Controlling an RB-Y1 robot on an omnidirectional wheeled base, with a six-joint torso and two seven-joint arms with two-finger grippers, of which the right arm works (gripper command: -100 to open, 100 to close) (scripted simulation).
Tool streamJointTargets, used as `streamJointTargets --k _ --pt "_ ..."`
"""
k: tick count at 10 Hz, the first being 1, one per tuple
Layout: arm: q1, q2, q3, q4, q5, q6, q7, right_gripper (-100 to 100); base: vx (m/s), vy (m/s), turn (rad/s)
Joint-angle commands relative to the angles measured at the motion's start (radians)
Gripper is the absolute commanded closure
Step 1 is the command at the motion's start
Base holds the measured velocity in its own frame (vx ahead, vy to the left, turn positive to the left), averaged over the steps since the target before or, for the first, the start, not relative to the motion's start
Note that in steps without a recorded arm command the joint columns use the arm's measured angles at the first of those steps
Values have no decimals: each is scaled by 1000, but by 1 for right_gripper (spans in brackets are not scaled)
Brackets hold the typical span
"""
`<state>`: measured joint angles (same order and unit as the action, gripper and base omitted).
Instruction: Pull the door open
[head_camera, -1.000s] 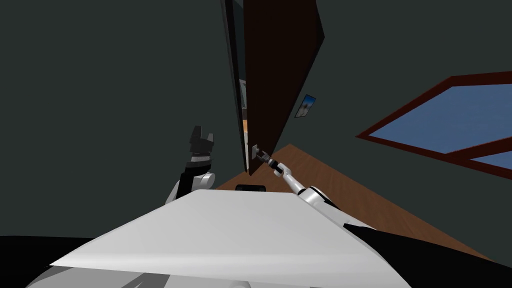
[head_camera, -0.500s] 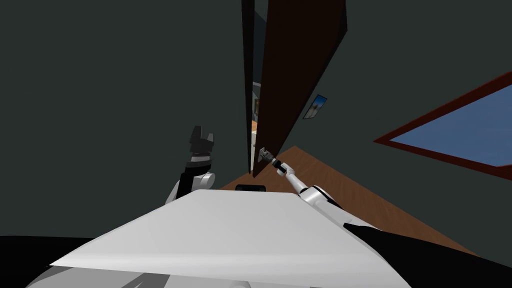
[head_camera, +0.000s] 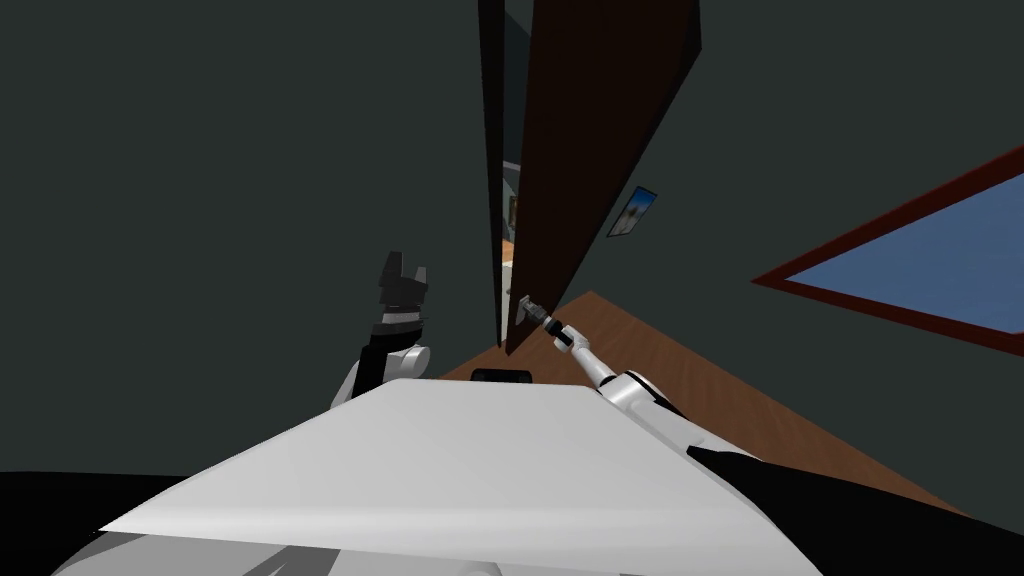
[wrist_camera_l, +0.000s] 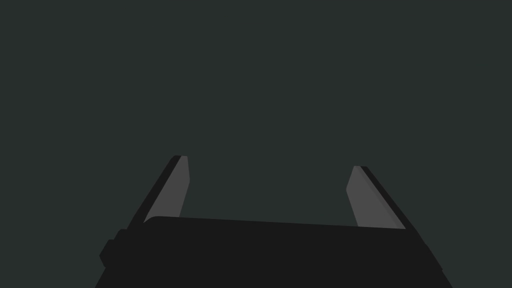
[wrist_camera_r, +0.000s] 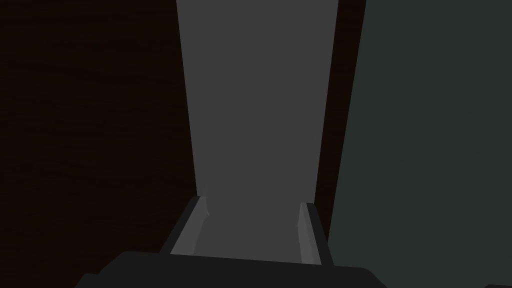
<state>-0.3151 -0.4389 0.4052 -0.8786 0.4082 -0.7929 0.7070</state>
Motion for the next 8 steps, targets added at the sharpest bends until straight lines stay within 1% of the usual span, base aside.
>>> streamJointTargets --k 1,2,3,5,6,8 --pt "2 1 2 0 0 -2 -1 100 0 0 0" --pt "2 1 2 0 0 -2 -1 100 0 0 0" --pt "1 2 -4 0 -17 4 -22 100 -35 -62 177" --pt "3 5 -12 -2 -47 11 -61 100 -81 -114 256" --pt "3 6 -14 -2 -56 13 -73 100 -67 -118 210" --pt "5 9 -23 -3 -89 21 -115 100 -100 -133 206"
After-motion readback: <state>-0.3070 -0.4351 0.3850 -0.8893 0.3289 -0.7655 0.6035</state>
